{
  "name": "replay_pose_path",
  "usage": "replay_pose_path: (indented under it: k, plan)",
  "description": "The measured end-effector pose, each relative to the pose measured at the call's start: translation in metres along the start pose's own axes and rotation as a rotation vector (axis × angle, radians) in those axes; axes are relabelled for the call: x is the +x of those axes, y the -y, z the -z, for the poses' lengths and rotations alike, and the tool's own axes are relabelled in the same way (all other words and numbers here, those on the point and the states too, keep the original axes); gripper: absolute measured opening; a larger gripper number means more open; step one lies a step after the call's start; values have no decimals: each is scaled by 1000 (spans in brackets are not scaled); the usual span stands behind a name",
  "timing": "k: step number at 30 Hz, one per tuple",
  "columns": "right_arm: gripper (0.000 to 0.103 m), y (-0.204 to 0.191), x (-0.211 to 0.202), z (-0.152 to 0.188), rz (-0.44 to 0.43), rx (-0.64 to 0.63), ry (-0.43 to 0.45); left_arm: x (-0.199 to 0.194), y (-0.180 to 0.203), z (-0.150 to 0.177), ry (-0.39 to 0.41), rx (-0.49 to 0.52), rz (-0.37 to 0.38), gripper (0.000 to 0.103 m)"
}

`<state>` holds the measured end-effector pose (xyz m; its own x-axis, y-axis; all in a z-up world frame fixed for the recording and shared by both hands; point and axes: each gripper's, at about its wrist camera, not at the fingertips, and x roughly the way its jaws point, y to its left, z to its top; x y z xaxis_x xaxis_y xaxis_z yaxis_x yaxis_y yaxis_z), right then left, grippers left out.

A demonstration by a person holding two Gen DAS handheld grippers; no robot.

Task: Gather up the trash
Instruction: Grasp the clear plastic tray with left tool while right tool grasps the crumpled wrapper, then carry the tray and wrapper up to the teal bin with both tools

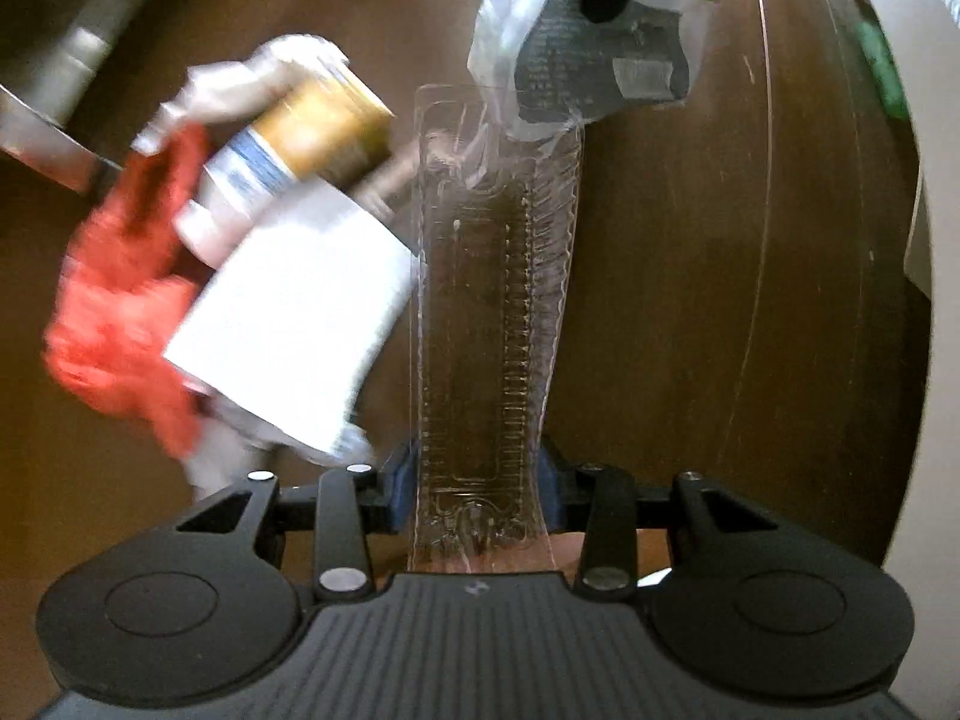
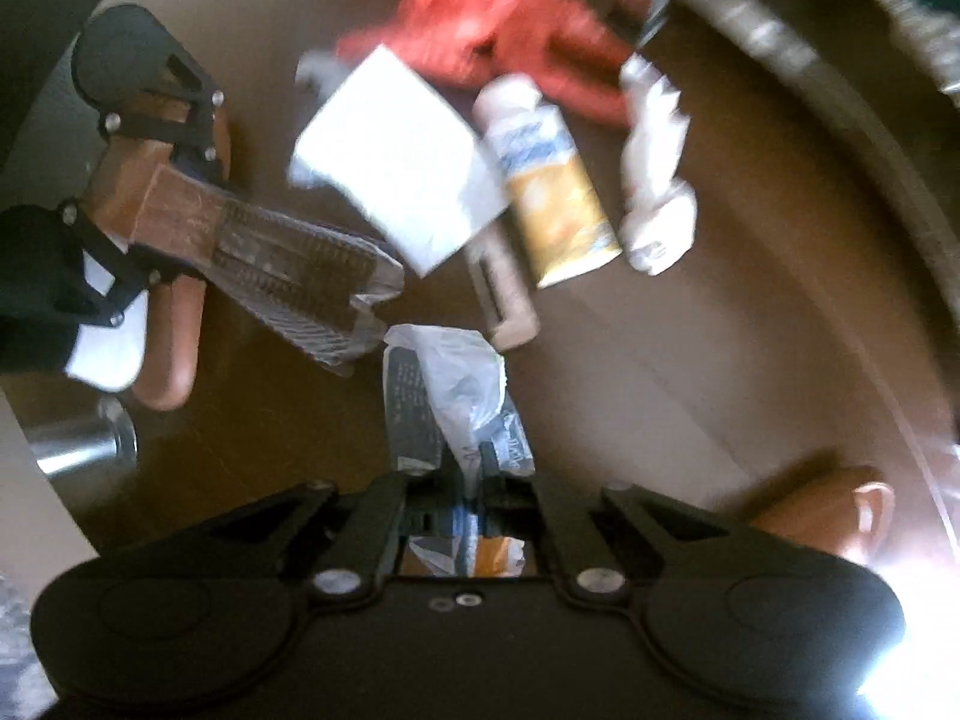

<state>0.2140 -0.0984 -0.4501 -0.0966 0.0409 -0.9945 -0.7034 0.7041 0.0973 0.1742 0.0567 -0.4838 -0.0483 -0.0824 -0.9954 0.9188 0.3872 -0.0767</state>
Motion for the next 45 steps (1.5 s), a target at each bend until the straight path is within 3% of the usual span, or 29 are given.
replay_pose_path:
  k: [9,17,22,26,33,41,45]
  plan:
    - [3,18,-116,15,103,161,251,-119,-28,-42,133,-119,-184,39]
    - [3,29,-235,26,175,288,523,-232,-5,-72,258,-259,-371,39]
    - [3,31,-301,45,208,333,670,-296,9,-81,355,-427,-457,39]
    - [3,34,-349,62,216,361,778,-347,17,-79,435,-558,-495,39]
    - [3,41,-433,75,257,367,953,-437,15,-91,578,-680,-565,39]
    - [3,63,-519,68,329,352,1134,-541,-12,-119,761,-732,-619,39]
    - [3,82,-552,55,367,362,1192,-572,-29,-144,822,-723,-652,39]
